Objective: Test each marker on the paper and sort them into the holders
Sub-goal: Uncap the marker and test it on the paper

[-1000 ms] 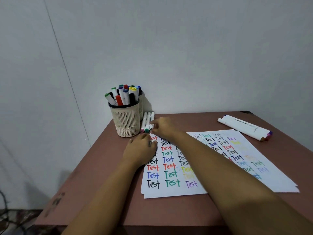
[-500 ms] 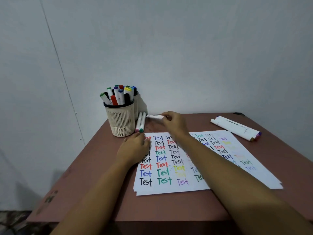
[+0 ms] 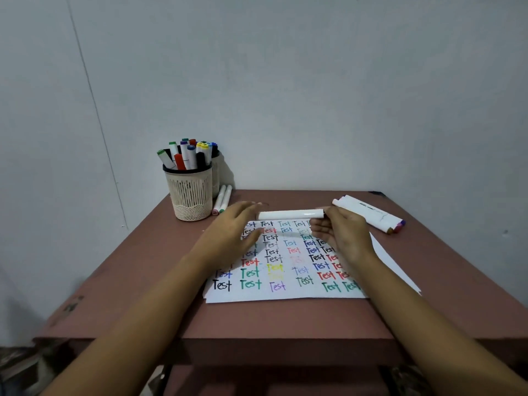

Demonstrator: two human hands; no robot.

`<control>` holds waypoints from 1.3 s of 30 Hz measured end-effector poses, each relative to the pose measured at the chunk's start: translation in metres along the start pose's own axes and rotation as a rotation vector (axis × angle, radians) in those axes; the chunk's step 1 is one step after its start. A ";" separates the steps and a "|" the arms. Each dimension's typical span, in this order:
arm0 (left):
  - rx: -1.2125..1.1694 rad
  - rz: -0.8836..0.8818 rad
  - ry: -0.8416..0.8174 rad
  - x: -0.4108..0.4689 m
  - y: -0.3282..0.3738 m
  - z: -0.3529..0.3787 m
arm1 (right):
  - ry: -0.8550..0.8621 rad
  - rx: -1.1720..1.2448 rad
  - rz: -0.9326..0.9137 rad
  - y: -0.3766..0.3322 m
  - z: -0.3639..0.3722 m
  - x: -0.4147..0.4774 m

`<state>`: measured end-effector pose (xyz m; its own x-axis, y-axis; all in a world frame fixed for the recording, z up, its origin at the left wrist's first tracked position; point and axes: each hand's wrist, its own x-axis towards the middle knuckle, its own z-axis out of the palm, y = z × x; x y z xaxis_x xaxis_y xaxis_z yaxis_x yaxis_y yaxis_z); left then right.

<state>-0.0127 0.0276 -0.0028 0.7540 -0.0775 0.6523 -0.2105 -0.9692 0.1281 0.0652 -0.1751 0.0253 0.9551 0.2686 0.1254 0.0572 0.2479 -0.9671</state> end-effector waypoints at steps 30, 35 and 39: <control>-0.066 -0.058 0.149 -0.006 0.025 -0.001 | -0.386 0.122 0.054 0.012 0.006 -0.009; -0.057 -0.123 0.072 -0.005 0.031 -0.001 | -0.396 0.138 0.166 0.014 0.011 -0.011; -0.074 -0.213 -0.048 -0.005 0.030 -0.002 | -0.318 0.101 0.173 0.012 0.011 -0.011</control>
<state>-0.0245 -0.0009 -0.0006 0.8145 0.1148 0.5687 -0.0866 -0.9452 0.3148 0.0518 -0.1646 0.0147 0.8089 0.5865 0.0404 -0.1410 0.2603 -0.9552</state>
